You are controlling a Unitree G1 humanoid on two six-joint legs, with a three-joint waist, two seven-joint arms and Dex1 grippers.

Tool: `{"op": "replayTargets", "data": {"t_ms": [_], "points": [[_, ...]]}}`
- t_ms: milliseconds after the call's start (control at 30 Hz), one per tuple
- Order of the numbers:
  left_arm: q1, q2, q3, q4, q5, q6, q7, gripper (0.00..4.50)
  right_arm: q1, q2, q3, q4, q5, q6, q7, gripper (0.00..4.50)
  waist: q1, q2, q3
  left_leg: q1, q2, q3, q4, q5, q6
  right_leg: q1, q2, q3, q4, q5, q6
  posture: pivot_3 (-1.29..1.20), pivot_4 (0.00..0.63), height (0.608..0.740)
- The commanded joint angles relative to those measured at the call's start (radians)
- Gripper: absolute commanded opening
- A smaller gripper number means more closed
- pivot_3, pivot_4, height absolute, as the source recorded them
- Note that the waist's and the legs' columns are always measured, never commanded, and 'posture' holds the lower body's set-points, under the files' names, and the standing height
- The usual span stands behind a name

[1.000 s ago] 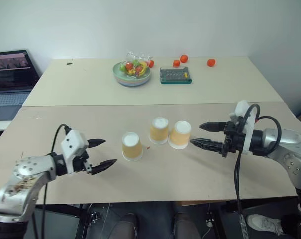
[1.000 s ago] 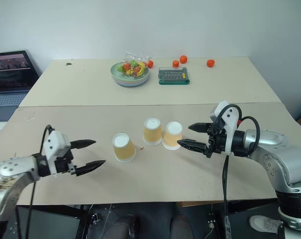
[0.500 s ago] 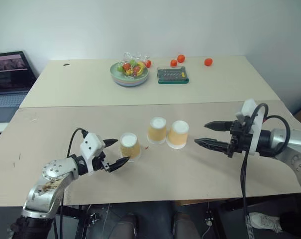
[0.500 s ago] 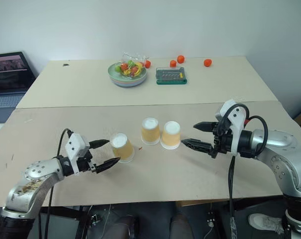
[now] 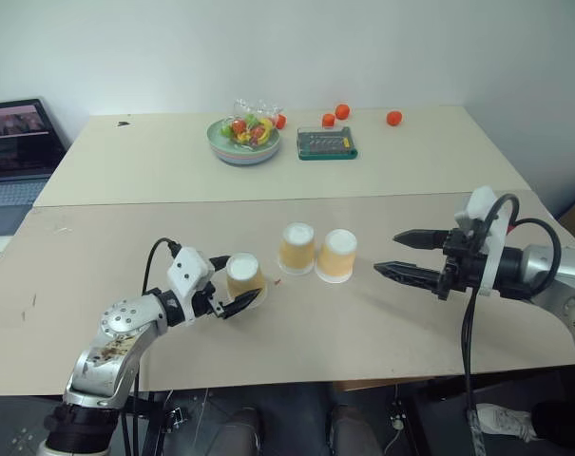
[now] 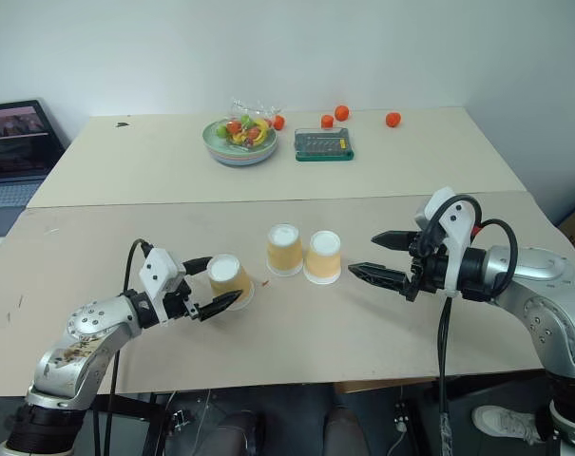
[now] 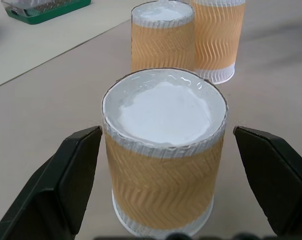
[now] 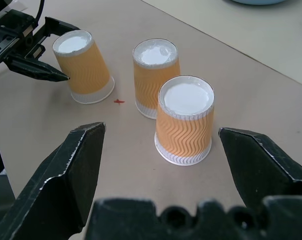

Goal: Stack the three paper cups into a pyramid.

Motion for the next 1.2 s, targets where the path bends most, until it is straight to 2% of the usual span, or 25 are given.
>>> {"op": "replayTargets", "data": {"t_ms": [33, 167, 200, 267, 333, 367, 500, 600, 767, 833, 1033, 1200], "points": [[-0.031, -0.013, -0.013, -0.009, 0.003, 0.001, 0.013, 4.5, -0.006, -0.013, -0.039, -0.037, 0.016, 0.004, -0.013, 4.25, 0.0, 0.0, 0.0, 0.0, 0.0, 0.0, 0.0, 0.0, 0.0, 0.0, 0.0, 0.0, 0.0, 0.0, 0.0, 0.0, 0.15, 0.74], [-0.055, -0.026, -0.02, 0.001, 0.002, 0.007, 0.022, 4.5, -0.003, -0.011, -0.039, -0.042, 0.02, 0.005, -0.023, 4.25, 0.0, 0.0, 0.0, 0.0, 0.0, 0.001, 0.0, 0.0, 0.0, 0.0, 0.0, 0.001, 0.0, 0.0, 0.0, 0.0, 0.15, 0.74], [-0.058, -0.029, -0.023, 0.005, 0.005, 0.006, 0.021, 3.98, -0.002, -0.011, -0.04, -0.043, 0.021, 0.006, -0.024, 4.28, 0.001, 0.0, 0.0, 0.0, 0.0, 0.001, 0.0, 0.0, 0.0, 0.0, 0.0, 0.001, 0.0, 0.0, 0.0, 0.0, 0.15, 0.74], [-0.06, -0.033, -0.028, 0.011, 0.008, 0.003, 0.021, 3.47, 0.003, -0.012, -0.043, -0.046, 0.022, 0.008, -0.028, 4.28, 0.0, 0.0, 0.0, 0.0, 0.0, 0.001, 0.0, 0.0, 0.0, 0.0, 0.0, 0.001, 0.0, 0.0, 0.0, 0.0, 0.15, 0.74], [-0.061, -0.033, -0.028, 0.014, 0.01, 0.002, 0.023, 2.74, 0.007, -0.012, -0.046, -0.049, 0.025, 0.011, -0.031, 4.28, 0.0, 0.0, 0.0, 0.0, 0.0, 0.002, 0.0, 0.0, 0.0, 0.0, 0.0, 0.001, 0.0, 0.0, 0.0, 0.0, 0.15, 0.74], [-0.063, -0.033, -0.027, 0.015, 0.009, 0.004, 0.024, 2.59, 0.008, -0.012, -0.047, -0.05, 0.025, 0.011, -0.032, 4.28, 0.0, 0.0, 0.0, 0.0, 0.0, 0.002, 0.0, 0.0, 0.0, 0.0, 0.0, 0.001, 0.0, 0.0, 0.0, 0.0, 0.15, 0.74], [-0.104, -0.021, -0.011, -0.006, -0.022, 0.06, 0.027, 2.59, 0.008, -0.01, -0.047, -0.048, 0.03, 0.013, -0.036, 4.28, 0.001, 0.0, 0.0, 0.0, 0.0, 0.002, 0.0, 0.0, 0.0, 0.0, 0.0, 0.001, 0.0, 0.001, 0.0, 0.0, 0.15, 0.74], [-0.188, 0.018, 0.024, -0.051, -0.113, 0.186, 0.0, 2.59, 0.004, -0.007, -0.045, -0.042, 0.032, 0.013, -0.034, 4.28, 0.0, 0.0, 0.0, 0.0, 0.001, 0.002, 0.0, 0.0, 0.0, 0.0, 0.001, 0.001, 0.0, 0.001, 0.0, 0.0, 0.15, 0.74], [-0.371, 0.163, 0.116, -0.153, -0.341, 0.461, -0.053, 2.59, 0.022, -0.011, -0.053, -0.034, 0.028, -0.001, -0.03, 4.28, -0.003, -0.001, 0.001, 0.0, 0.001, 0.002, 0.001, 0.0, 0.0, -0.001, 0.002, 0.001, 0.0, 0.001, 0.0, 0.0, 0.15, 0.74], [-0.443, 0.19, 0.128, -0.148, -0.398, 0.52, -0.063, 2.59, 0.029, -0.005, -0.053, -0.035, 0.028, -0.004, -0.033, 4.28, -0.005, -0.001, 0.001, -0.001, 0.001, 0.002, 0.001, 0.0, 0.0, -0.001, 0.002, 0.001, 0.0, 0.001, 0.0, 0.0, 0.15, 0.74], [-0.681, 0.146, 0.079, 0.001, -0.37, 0.496, -0.046, 2.59, 0.089, 0.021, -0.051, -0.072, 0.037, -0.005, -0.044, 4.28, 0.0, -0.001, 0.001, 0.0, 0.001, 0.002, 0.001, 0.0, 0.0, 0.001, 0.002, 0.001, 0.0, 0.001, 0.0, 0.0, 0.15, 0.74], [-0.721, 0.108, -0.001, 0.152, -0.277, 0.388, -0.108, 2.59, 0.148, 0.041, -0.081, -0.118, 0.051, -0.009, -0.063, 4.28, -0.005, -0.001, 0.001, 0.0, 0.001, 0.003, 0.001, 0.0, 0.0, 0.0, 0.002, 0.002, -0.001, 0.001, 0.0, 0.0, 0.15, 0.74]]}}
